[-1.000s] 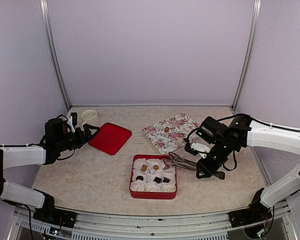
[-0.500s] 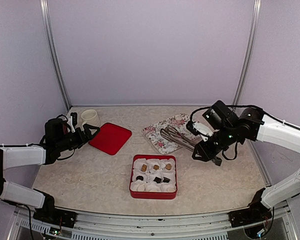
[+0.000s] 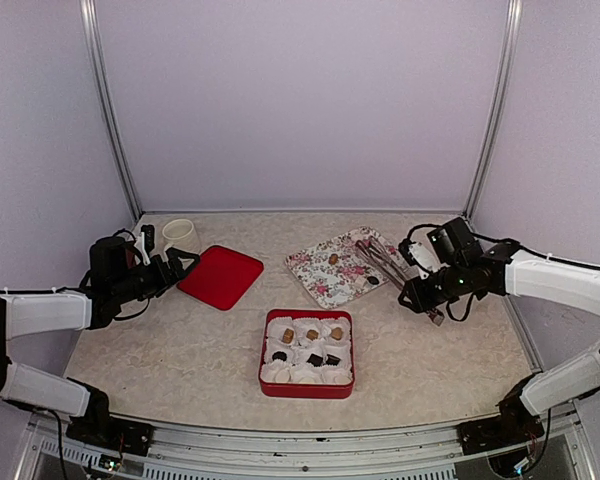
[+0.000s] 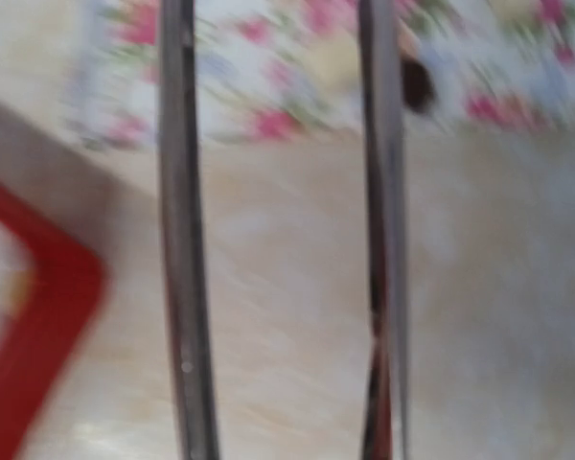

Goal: Pack the chocolate

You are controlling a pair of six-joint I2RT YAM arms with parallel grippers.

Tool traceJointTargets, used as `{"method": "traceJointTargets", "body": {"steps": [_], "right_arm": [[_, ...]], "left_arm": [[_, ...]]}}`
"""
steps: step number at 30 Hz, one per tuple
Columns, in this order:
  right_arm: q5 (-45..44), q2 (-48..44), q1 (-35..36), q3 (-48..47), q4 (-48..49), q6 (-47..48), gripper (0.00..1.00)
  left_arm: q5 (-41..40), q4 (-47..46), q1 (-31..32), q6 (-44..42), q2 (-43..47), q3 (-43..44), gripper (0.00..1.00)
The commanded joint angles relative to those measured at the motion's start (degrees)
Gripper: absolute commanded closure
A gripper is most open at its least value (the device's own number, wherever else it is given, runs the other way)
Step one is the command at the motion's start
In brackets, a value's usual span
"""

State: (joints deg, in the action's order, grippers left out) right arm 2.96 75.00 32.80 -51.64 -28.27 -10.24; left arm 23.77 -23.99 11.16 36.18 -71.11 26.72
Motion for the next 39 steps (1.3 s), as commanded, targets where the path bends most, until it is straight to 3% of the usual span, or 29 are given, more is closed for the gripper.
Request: {"method": "traceJointTargets", "body": {"steps": [1, 13, 21, 26, 39], "right_arm": [[-1.5, -2.3, -4.0, 8.3, 9.6, -5.9, 0.67], [-0.2, -6.0, -9.7, 18.3, 17.4, -8.8, 0.66], [7.1, 1.0, -13.4, 15.7, 21.3, -1.5, 0.64], [4.5, 7.1, -13.4, 12.8, 18.7, 1.3, 0.62], [3.1, 11.6, -14.7, 9.6, 16.5, 4.1, 0.52]], "left_arm": [[0.1, 0.1, -0.3, -0.5, -0.3, 1.8, 0.01], [0.2, -0.6, 0.6, 0.0, -1.8, 2.8, 0.01], [-0.3, -0.5, 1.0, -0.1, -1.8, 3.2, 0.01], [-0.6, -0.1, 0.9, -0.3, -1.5, 3.2, 0.01], [-1.2, 0.3, 0.9, -0.7, -1.5, 3.3, 0.01]]}}
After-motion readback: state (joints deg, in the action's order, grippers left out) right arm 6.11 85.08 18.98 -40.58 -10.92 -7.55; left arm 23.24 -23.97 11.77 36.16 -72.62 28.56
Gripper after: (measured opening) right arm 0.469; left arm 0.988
